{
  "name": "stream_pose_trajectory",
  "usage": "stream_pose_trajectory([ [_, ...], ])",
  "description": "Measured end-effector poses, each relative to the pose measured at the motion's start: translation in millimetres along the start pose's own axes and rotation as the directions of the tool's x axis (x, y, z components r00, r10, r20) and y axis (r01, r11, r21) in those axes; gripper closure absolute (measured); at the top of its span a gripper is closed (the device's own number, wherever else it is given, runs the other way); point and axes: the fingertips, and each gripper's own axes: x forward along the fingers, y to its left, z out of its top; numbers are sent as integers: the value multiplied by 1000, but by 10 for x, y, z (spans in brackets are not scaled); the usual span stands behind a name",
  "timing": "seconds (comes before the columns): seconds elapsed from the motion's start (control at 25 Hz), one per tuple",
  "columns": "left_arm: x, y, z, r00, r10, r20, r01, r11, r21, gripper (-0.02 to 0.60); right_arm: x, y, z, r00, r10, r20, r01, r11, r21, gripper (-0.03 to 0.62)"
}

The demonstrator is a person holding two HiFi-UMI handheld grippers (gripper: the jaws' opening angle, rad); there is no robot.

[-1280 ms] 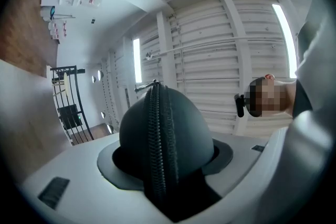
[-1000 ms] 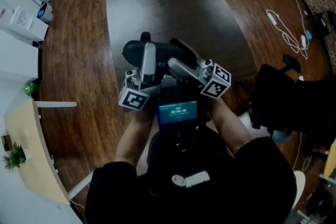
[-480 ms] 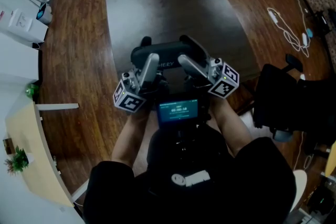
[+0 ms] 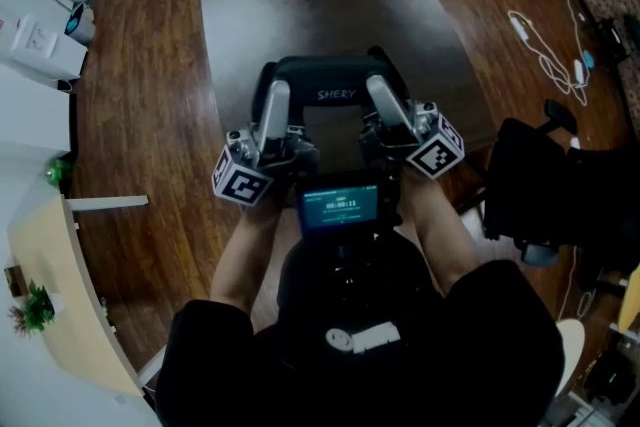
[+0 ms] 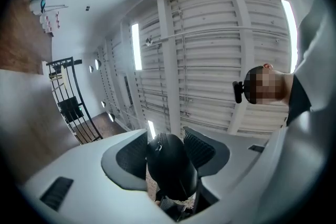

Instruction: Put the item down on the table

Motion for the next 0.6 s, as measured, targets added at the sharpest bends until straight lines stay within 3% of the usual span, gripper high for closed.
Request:
stream_pose_trajectory([
  [0.16,109,69,-16,1000,7,19,-7,1000,12,376,99,-175,96,991,-67,114,60,996,64,210],
  [0.28,195,159,-40,998,21,55,-19,999,-32,377,121,-333,86,976,-122,180,92,982,167,204],
  [0.44,321,217,-102,999,18,31,-17,1000,-18,376,143,-483,158,962,-162,220,123,976,183,206],
  [0.52,287,301,-224,998,42,-53,-39,997,60,393,120,-514,286,966,-161,203,145,985,94,215],
  [0.6,188,402,-328,979,113,-172,-70,969,237,458,92,-491,493,977,-147,157,158,985,-61,217],
])
